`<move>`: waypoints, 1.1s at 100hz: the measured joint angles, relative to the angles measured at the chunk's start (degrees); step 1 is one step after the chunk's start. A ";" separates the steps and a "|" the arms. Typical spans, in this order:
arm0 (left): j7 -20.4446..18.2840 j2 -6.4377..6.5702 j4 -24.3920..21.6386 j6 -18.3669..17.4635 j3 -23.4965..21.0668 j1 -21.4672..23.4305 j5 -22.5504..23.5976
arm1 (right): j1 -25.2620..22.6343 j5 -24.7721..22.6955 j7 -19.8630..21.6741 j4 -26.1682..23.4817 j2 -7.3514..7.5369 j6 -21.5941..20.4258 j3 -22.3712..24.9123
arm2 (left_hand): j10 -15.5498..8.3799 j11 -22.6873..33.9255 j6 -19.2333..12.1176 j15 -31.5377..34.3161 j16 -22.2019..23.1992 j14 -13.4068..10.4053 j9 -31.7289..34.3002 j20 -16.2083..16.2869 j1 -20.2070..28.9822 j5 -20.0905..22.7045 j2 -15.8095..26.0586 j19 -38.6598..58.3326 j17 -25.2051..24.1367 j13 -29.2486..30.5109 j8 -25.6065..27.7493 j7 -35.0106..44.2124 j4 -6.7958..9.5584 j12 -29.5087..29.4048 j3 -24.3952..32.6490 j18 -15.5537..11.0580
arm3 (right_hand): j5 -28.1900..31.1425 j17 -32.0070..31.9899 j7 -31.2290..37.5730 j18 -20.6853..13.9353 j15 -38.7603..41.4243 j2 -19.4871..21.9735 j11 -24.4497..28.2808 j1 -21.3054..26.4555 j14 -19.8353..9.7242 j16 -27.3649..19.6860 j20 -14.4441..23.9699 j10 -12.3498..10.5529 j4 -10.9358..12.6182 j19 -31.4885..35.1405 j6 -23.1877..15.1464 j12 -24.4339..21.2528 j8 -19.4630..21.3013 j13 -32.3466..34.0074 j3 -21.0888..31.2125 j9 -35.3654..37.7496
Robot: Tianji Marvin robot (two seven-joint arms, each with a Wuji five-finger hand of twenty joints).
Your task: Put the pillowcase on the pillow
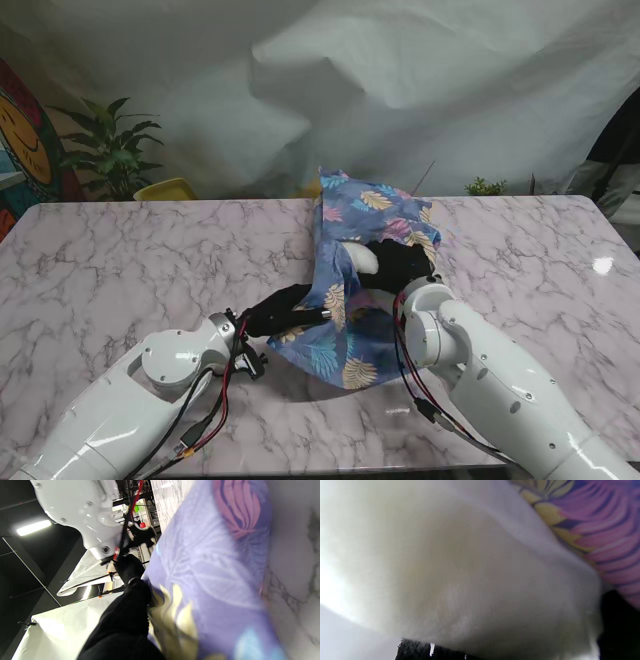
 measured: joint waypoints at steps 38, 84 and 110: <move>-0.31 -0.04 0.58 0.23 -0.04 -0.31 -0.24 | -0.20 -4.23 10.98 -5.61 3.87 -4.36 -0.07 | 0.03 0.00 -0.26 0.00 -0.10 0.11 0.00 0.00 0.00 0.02 0.00 0.00 -0.58 0.00 0.02 0.01 0.00 -0.54 0.00 0.05 | 2.05 -3.70 0.45 0.69 -1.26 -2.40 -1.34 1.89 0.61 0.03 -0.95 0.13 -0.54 -3.35 -2.41 0.14 1.00 -3.49 0.57 -0.92; -0.83 0.27 0.29 0.26 -0.65 0.00 0.73 | -1.65 -15.64 9.90 -6.30 3.98 -5.90 1.10 | 0.04 0.00 -0.26 0.00 -0.41 0.14 0.00 -0.63 0.00 0.02 0.00 0.00 -0.74 0.00 0.04 0.02 0.00 -0.58 0.00 0.08 | -9.50 -12.57 -31.80 2.89 -11.52 -2.75 -29.05 -7.58 5.64 -7.83 -13.34 8.60 -0.97 -16.30 8.92 -11.04 -9.45 -20.88 5.58 -13.75; -0.83 0.26 0.27 0.67 -0.69 -0.06 0.71 | -3.65 -14.34 14.54 -11.84 4.49 -6.94 2.95 | 0.04 0.00 -0.26 0.00 -0.78 0.14 0.00 -0.64 0.00 0.02 0.00 0.00 -0.74 0.00 0.05 0.02 0.00 -0.58 0.00 0.08 | -9.50 -11.16 -30.91 7.09 -15.72 -2.97 -26.63 -6.38 7.49 -9.78 -14.46 8.63 -1.16 -21.86 7.68 -10.12 -7.11 -19.20 5.03 -14.55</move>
